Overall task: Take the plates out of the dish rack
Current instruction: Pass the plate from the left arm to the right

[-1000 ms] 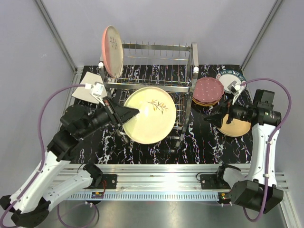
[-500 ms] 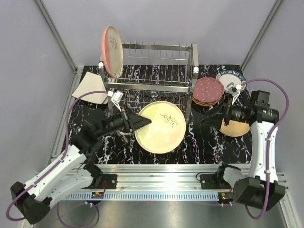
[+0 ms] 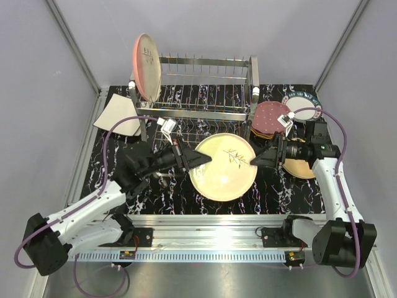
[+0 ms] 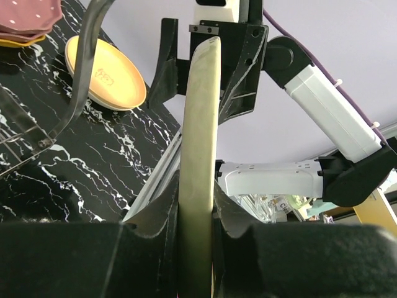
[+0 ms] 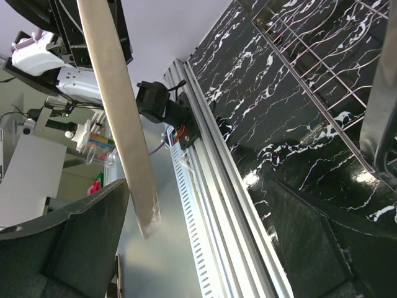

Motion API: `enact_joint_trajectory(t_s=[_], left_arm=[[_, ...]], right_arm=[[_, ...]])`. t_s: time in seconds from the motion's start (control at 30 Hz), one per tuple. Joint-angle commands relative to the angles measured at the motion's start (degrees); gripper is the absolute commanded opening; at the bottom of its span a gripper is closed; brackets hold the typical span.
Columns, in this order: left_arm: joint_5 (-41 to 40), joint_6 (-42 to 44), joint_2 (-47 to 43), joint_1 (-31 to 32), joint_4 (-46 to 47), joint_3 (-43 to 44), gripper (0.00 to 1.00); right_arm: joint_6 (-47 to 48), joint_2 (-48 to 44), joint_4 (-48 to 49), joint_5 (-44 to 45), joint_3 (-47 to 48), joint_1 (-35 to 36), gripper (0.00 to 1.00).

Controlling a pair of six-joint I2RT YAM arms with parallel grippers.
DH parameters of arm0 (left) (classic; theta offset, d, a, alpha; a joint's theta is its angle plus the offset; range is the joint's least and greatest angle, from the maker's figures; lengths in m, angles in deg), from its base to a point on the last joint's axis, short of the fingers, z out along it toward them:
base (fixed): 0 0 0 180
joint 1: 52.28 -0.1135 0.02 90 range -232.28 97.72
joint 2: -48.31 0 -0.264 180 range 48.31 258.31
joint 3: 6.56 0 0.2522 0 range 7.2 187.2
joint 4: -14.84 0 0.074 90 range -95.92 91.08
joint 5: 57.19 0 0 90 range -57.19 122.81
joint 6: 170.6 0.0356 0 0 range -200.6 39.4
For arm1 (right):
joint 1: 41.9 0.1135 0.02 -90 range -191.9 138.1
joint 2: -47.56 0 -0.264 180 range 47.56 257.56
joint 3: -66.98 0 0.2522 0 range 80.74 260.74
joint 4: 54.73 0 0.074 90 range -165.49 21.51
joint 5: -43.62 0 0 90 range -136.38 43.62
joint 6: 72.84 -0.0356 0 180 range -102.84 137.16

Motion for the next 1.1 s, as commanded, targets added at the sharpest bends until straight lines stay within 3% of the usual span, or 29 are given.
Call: enact_joint_trajectory(t_s=[0.0,0.17,0.3,0.33,0.53,0.57,0.67,0.7,0.73,0.83,0.87,1.0,1.07], left_arm=[[-1.36,-2.82,1.32,1.07,15.88,1.01,0.00],[-1.89,-2.73,4.23,1.60,18.52,1.36,0.00],[-1.98,-3.34,6.34,1.86,20.54,1.53,0.00],[-2.24,-3.43,7.12,1.86,20.81,1.62,0.00],[-4.79,-3.08,9.68,2.48,22.48,0.92,0.00],[-4.97,-2.73,9.94,2.56,22.48,0.92,0.00],[-5.41,-2.20,10.91,2.56,22.48,0.92,0.00],[-5.41,-2.20,11.17,2.56,22.57,0.75,0.02],[-5.49,-2.11,11.17,2.48,22.57,0.66,0.07],[-6.19,-0.89,10.74,2.48,21.70,0.04,0.43],[-6.46,-0.27,10.39,2.56,21.08,-0.22,0.61],[-10.41,5.78,5.22,2.48,13.02,-0.84,0.82],[-12.95,10.79,1.44,2.48,7.05,-0.49,0.85]], right_arm=[[-9.61,-1.50,11.24,-2.04,-2.01,1.78,0.98],[-10.06,-2.29,12.65,-2.57,-1.92,3.10,0.94],[-15.50,-1.76,16.95,-3.62,-3.59,4.42,0.79],[-16.30,-1.59,18.61,-4.32,-3.94,4.68,0.69],[-24.20,-2.55,27.22,-6.52,-7.28,5.56,0.32],[-25.52,-2.90,28.03,-6.70,-7.98,5.56,0.21],[-28.15,-4.04,30.57,-7.05,-8.77,5.56,0.00],[-28.86,-4.22,31.19,-7.22,-8.95,5.56,0.00],[-29.39,-4.66,31.98,-7.49,-9.04,5.56,0.00],[-30.63,-5.45,32.25,-7.57,-9.13,5.56,0.00],[-30.72,-5.63,32.25,-7.66,-9.22,5.56,0.00],[-31.07,-6.15,31.90,-7.40,-9.66,3.72,0.00],[-30.81,-6.33,31.55,-7.05,-10.18,3.10,0.00]])
